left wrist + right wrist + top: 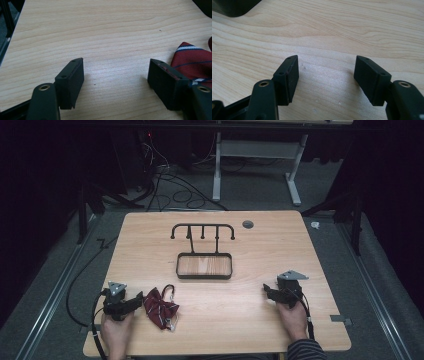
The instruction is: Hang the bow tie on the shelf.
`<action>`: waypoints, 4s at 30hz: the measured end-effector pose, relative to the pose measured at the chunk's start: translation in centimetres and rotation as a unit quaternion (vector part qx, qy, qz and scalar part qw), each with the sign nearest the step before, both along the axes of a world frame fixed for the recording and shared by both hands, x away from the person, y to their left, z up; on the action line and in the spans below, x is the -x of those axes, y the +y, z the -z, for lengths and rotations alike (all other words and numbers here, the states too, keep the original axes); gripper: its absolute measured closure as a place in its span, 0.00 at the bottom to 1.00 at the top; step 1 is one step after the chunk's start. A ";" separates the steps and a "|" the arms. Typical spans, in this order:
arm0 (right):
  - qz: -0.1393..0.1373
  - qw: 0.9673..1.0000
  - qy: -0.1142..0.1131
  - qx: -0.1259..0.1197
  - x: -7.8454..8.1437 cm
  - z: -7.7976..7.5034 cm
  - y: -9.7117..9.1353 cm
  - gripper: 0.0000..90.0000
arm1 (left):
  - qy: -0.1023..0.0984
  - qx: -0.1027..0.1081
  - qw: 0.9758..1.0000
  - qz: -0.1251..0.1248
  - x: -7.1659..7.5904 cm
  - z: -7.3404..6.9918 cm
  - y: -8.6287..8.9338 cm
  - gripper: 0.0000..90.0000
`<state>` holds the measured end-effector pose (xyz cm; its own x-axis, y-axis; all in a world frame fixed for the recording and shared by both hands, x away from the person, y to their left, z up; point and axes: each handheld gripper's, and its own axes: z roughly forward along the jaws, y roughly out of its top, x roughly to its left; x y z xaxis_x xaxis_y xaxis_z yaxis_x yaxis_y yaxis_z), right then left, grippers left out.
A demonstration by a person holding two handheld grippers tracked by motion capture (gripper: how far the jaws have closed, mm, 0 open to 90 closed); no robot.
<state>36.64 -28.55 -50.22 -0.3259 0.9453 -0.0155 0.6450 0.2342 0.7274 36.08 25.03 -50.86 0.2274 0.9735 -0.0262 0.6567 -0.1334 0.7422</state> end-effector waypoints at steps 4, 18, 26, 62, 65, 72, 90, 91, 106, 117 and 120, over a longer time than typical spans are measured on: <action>0.000 1.000 0.000 0.000 0.0 0.0 0.0 0.42 | 0.000 0.000 1.000 -0.001 0.0 0.0 0.0 0.33; 0.001 1.000 0.000 0.000 0.0 0.0 0.0 0.42 | 0.000 -0.001 1.000 0.000 0.0 0.0 0.0 0.33; -0.002 1.000 0.000 0.000 0.0 0.0 0.1 0.42 | 0.000 -0.001 1.000 -0.001 0.0 0.0 0.0 0.33; -0.018 1.000 0.002 0.001 0.1 0.0 0.2 0.38 | -0.043 0.047 0.994 0.092 2.5 -3.5 -0.9 0.49; -0.018 1.000 0.002 0.001 0.1 0.0 0.2 0.38 | -0.038 0.051 0.993 0.103 2.2 -3.6 -1.3 0.50; -0.017 1.000 0.002 0.001 0.1 0.0 0.2 0.38 | -0.035 0.058 0.989 0.131 1.6 -4.0 -2.4 0.55; -0.017 1.000 0.002 0.001 0.1 0.0 0.2 0.38 | -0.001 0.052 0.983 0.177 -1.2 -3.5 -5.4 0.67; -0.017 1.000 0.002 0.001 0.1 0.0 0.2 0.38 | 0.001 0.051 0.982 0.179 -1.3 -3.5 -5.5 0.68; -0.017 1.000 0.002 0.001 0.1 0.0 0.2 0.38 | 0.029 0.032 0.982 0.184 -2.7 -2.2 -6.9 0.78; -0.017 1.000 0.002 0.001 0.1 0.0 0.2 0.38 | 0.040 0.018 0.980 0.192 -2.9 -1.7 -7.4 0.96; -0.017 1.000 0.002 0.001 0.1 0.0 0.2 0.37 | 0.039 0.015 0.980 0.194 -2.8 -1.7 -7.5 0.99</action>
<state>36.55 -28.31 -50.23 -0.3577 0.9337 -0.0157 0.6397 0.2573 0.7242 38.92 17.51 -49.15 0.5762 0.8129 -0.0854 0.6157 -0.3630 0.6994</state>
